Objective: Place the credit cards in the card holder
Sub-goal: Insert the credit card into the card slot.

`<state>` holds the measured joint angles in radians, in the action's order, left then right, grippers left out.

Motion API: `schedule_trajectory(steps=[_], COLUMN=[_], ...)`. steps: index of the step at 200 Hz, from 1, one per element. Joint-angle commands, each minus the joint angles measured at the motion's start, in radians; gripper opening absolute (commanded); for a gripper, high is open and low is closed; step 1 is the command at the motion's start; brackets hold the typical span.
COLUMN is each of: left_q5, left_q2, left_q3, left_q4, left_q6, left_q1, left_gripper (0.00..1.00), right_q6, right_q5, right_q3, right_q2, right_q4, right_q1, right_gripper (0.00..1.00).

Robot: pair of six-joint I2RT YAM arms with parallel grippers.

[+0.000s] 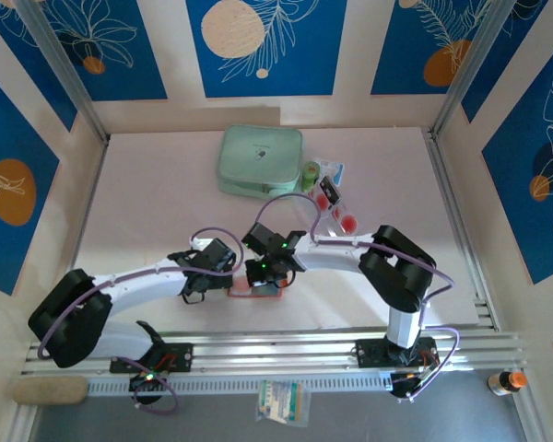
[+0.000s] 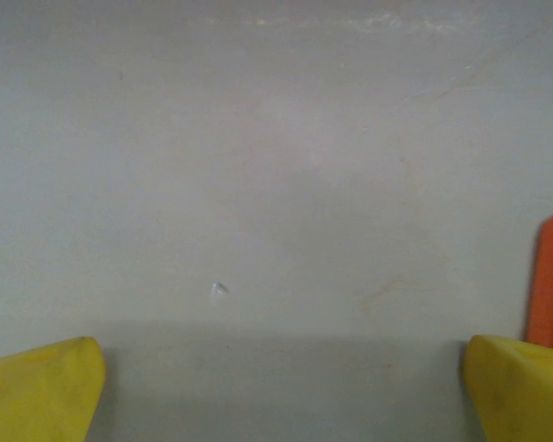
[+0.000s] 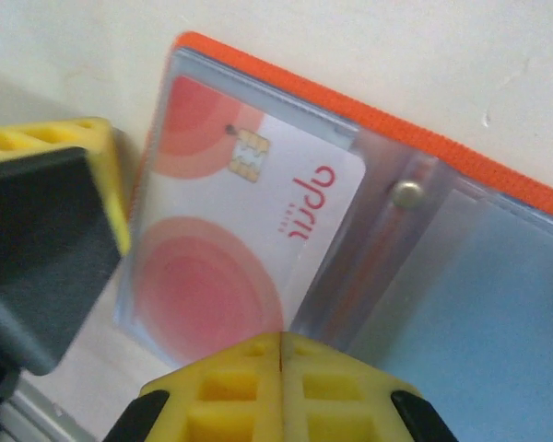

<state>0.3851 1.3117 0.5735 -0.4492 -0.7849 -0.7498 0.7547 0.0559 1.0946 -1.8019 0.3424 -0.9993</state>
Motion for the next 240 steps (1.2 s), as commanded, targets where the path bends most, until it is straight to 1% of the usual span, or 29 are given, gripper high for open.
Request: schedule_trajectory(steps=[1, 31, 76, 118, 196, 240], left_q5=[-0.011, -0.014, -0.073, -0.144, -0.248, -0.302], left_q2=[-0.070, -0.129, -0.168, -0.151, -0.093, -0.061], left_q3=[0.013, 0.041, 0.033, 0.000, -0.031, -0.048], left_q4=[-0.028, -0.044, 0.047, 0.134, 0.268, 0.360], left_q6=[-0.005, 0.000, 0.018, 0.017, 0.003, -0.011], left_q1=[0.006, 0.010, 0.019, 0.027, 0.029, 0.029], left_gripper=[1.00, 1.00, 1.00, 1.00, 1.00, 1.00], right_q6=[-0.007, -0.003, -0.007, -0.020, -0.050, -0.049], right_q5=[0.013, 0.025, 0.022, 0.022, 0.007, -0.005], right_q3=[-0.039, -0.103, -0.176, -0.188, -0.265, -0.291], right_q2=[0.086, 0.141, 0.195, 0.196, 0.121, 0.124], right_q4=[0.023, 0.018, -0.006, -0.019, -0.037, -0.056], right_q1=[0.008, 0.030, 0.057, 0.062, 0.128, 0.136], right_gripper=[0.00, 0.00, 0.00, 0.00, 0.00, 0.00])
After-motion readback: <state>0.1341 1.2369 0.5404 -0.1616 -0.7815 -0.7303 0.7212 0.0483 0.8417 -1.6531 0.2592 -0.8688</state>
